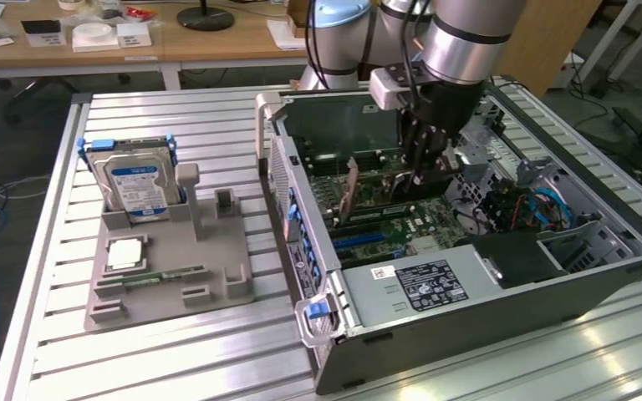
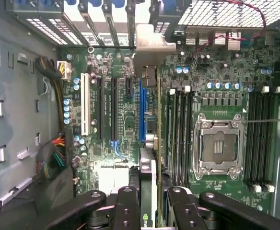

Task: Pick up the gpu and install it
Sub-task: 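Insert the gpu into the slot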

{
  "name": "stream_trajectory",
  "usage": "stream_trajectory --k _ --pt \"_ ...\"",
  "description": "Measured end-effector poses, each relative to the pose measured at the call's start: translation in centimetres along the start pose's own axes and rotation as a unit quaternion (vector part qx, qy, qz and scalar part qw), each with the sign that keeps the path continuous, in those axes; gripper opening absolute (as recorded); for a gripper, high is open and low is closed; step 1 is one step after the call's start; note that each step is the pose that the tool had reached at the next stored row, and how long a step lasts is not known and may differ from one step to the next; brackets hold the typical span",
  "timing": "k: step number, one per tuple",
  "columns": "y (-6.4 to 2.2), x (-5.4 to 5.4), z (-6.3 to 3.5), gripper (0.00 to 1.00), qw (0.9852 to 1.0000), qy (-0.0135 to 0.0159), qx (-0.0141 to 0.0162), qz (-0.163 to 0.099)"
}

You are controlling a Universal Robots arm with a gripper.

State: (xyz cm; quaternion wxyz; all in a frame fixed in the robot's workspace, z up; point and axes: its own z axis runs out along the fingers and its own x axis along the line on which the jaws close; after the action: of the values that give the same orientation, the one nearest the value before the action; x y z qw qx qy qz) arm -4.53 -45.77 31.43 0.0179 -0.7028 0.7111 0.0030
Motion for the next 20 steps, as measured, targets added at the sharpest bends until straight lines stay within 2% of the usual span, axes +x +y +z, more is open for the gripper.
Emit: stream_trajectory --k 11,20 --pt "1.17 0.1 0.88 0.27 1.0 0.0004 0.0 0.0" --pt "1.48 0.2 1.1 0.27 1.0 0.0005 0.0 0.0"
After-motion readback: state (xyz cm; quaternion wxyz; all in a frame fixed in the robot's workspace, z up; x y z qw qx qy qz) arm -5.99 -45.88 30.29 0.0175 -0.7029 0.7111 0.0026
